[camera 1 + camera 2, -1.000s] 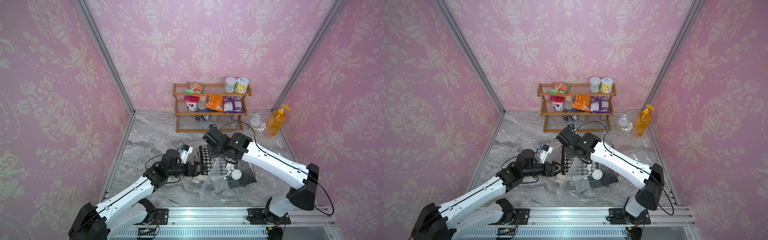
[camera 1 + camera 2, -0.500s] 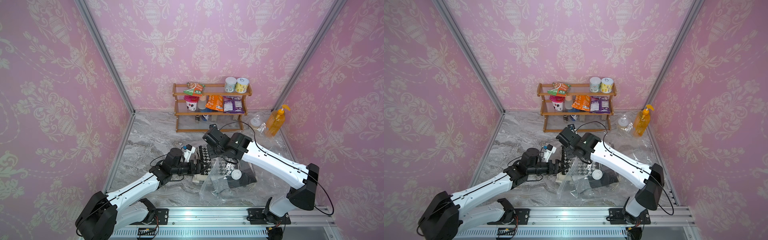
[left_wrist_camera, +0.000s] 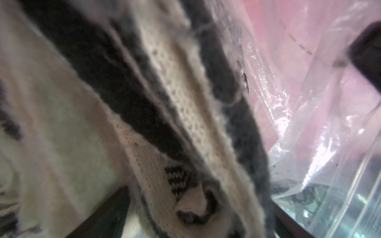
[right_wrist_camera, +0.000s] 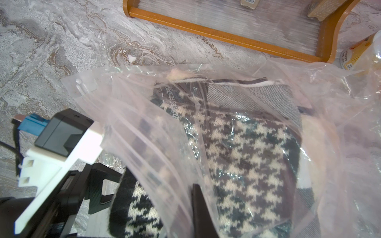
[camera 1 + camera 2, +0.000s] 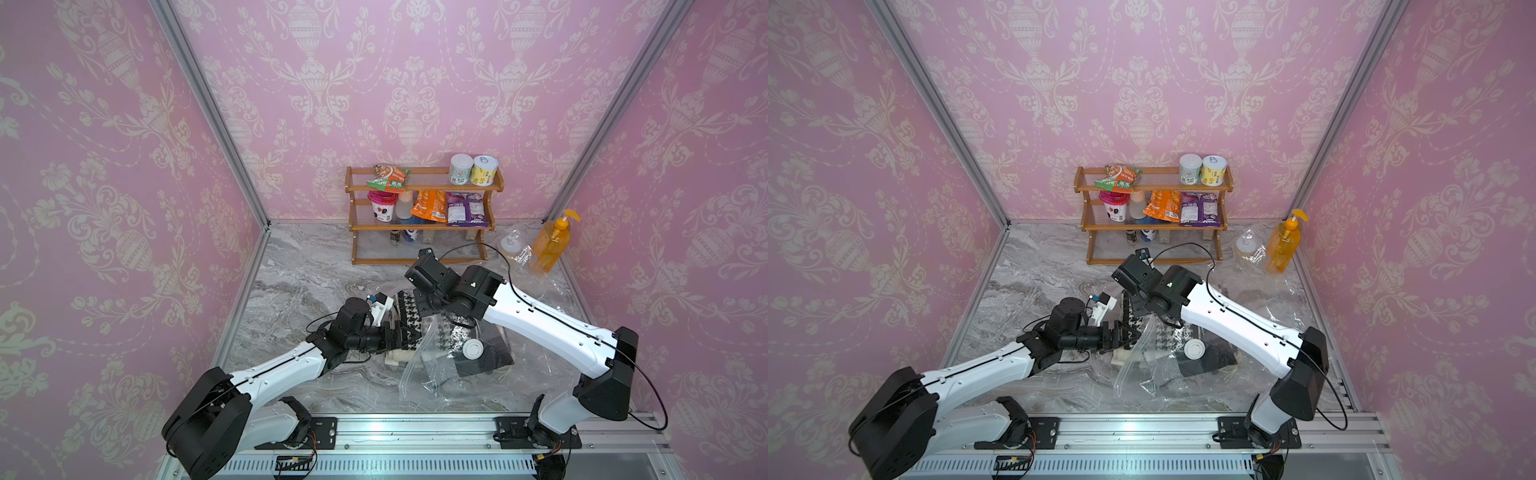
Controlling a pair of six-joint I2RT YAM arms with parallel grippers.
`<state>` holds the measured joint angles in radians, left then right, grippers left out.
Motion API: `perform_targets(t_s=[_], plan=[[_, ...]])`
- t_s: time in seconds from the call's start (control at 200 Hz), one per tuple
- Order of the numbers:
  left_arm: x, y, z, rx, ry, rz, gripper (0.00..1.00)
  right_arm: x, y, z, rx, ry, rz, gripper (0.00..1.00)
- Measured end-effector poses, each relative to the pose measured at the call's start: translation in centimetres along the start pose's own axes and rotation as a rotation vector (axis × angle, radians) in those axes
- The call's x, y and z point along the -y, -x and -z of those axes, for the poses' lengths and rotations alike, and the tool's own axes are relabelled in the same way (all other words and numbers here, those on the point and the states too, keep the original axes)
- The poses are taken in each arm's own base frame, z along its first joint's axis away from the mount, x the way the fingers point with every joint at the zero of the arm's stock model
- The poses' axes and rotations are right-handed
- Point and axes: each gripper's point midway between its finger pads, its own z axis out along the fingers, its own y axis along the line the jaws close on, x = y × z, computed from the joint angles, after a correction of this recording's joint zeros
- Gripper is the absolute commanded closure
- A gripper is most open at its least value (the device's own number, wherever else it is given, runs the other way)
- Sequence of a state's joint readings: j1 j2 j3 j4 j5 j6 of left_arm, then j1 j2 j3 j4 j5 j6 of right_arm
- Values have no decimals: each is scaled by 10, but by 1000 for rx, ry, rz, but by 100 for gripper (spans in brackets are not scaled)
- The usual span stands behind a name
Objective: Take the scarf out of the vacuum bag
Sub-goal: Take out the scarf from the vacuum bag.
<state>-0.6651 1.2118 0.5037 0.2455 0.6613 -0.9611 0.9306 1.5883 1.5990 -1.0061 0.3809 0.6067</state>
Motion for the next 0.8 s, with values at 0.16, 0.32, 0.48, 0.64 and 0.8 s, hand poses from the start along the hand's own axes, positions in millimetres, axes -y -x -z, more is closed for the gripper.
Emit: perform_targets(t_s=[0.16, 0.32, 0.48, 0.64, 0.8], plan=[[6, 0, -5, -8, -34, 10, 49, 0, 0, 0, 0, 0, 0, 93], [12, 2, -5, 0, -55, 15, 75, -1, 0, 0, 2, 6, -2, 93], [18, 1, -2, 3, -66, 4, 100, -1, 0, 0, 2, 6, -2, 93], [25, 1, 3, 5, -63, -11, 100, -2, 0, 0, 0, 10, -2, 93], [34, 3, 9, -10, -37, -40, 100, -2, 0, 0, -1, 12, -2, 93]])
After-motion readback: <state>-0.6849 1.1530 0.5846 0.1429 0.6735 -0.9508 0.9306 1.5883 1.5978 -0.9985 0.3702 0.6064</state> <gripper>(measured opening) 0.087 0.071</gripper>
